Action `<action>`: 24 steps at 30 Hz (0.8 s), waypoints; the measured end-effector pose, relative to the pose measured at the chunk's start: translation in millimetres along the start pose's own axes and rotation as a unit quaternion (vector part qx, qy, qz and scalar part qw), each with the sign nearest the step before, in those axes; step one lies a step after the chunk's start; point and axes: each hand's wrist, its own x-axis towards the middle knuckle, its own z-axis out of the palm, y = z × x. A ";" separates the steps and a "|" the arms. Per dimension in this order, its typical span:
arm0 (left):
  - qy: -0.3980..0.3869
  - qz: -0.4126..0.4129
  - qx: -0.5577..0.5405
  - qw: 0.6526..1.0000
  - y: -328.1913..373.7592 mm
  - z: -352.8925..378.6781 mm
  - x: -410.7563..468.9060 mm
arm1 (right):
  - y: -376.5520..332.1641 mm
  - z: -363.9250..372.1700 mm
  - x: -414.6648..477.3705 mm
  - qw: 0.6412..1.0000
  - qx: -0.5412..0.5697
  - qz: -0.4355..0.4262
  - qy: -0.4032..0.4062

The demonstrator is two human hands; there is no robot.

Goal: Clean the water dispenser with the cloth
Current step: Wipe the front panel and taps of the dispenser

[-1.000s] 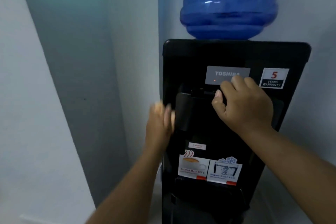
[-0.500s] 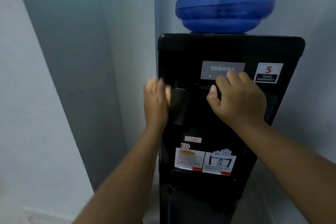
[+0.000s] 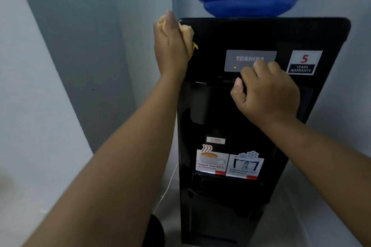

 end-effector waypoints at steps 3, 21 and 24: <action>-0.003 -0.029 0.054 0.998 -73.1 -18.3 -61.9 | -0.8 -3.0 -1.2 1.000 0.001 0.001 -0.004; 0.016 -0.021 0.139 0.990 -140.0 -30.1 -112.4 | 0.5 10.8 -3.3 1.000 0.002 0.002 0.005; -0.020 -0.062 0.134 0.989 -136.0 -41.7 -124.8 | -1.4 11.4 -0.1 1.000 0.006 0.011 -0.008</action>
